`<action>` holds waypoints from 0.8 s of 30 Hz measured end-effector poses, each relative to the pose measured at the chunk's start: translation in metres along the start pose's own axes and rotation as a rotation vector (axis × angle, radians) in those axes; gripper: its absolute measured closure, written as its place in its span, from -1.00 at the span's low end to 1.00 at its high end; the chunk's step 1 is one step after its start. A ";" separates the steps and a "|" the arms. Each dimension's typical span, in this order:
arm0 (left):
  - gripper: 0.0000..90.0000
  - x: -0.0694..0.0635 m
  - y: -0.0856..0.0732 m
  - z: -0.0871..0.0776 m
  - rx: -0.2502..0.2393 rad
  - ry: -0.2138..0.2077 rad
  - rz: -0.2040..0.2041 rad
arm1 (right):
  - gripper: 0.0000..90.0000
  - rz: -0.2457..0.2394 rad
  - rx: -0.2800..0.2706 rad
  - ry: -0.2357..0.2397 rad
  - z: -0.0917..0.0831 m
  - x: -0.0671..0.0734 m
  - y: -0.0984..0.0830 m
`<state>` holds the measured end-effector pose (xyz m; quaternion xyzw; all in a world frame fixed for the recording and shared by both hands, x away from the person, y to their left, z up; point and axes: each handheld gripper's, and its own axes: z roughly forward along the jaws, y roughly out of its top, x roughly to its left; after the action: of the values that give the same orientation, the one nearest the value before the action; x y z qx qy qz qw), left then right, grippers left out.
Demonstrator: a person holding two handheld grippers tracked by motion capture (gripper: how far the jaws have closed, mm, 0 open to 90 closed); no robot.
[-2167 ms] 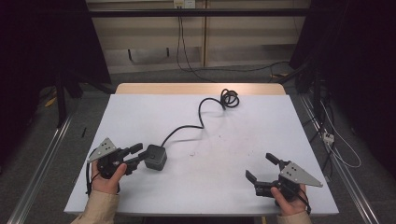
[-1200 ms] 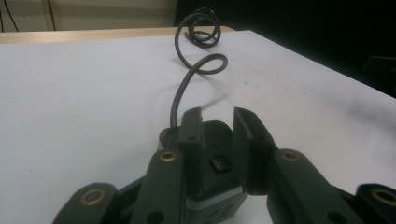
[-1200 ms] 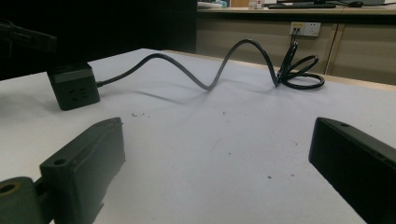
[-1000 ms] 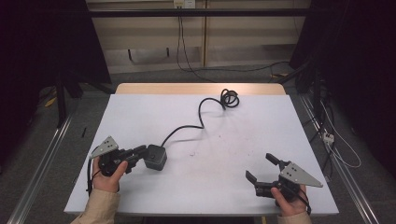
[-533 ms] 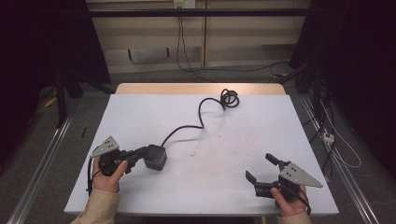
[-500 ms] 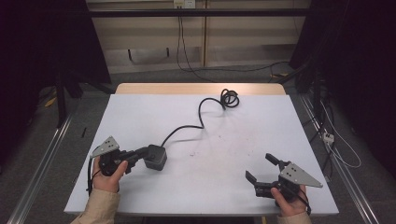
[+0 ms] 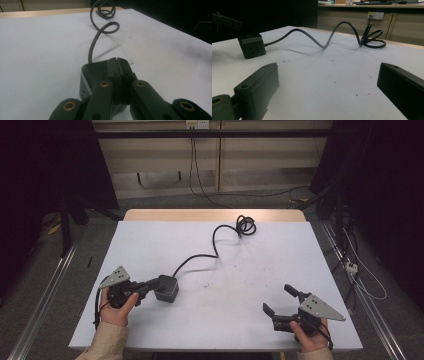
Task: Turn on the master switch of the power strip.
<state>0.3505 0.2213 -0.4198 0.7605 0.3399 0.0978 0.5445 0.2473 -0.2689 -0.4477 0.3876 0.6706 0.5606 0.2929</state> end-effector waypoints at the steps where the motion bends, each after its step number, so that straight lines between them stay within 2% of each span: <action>1: 1.00 0.000 0.000 0.000 0.001 0.001 0.001 | -0.92 0.000 0.000 0.000 0.000 0.000 0.000; 6: 1.00 -0.001 0.001 0.002 0.013 0.000 0.012 | -0.92 0.000 -0.001 -0.002 0.000 0.000 0.000; 24: 1.00 -0.003 0.000 0.009 0.027 -0.003 -0.001 | -0.92 0.001 0.001 0.002 0.000 0.000 0.000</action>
<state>0.3530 0.2128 -0.4225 0.7679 0.3407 0.0916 0.5347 0.2474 -0.2688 -0.4477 0.3875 0.6710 0.5608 0.2917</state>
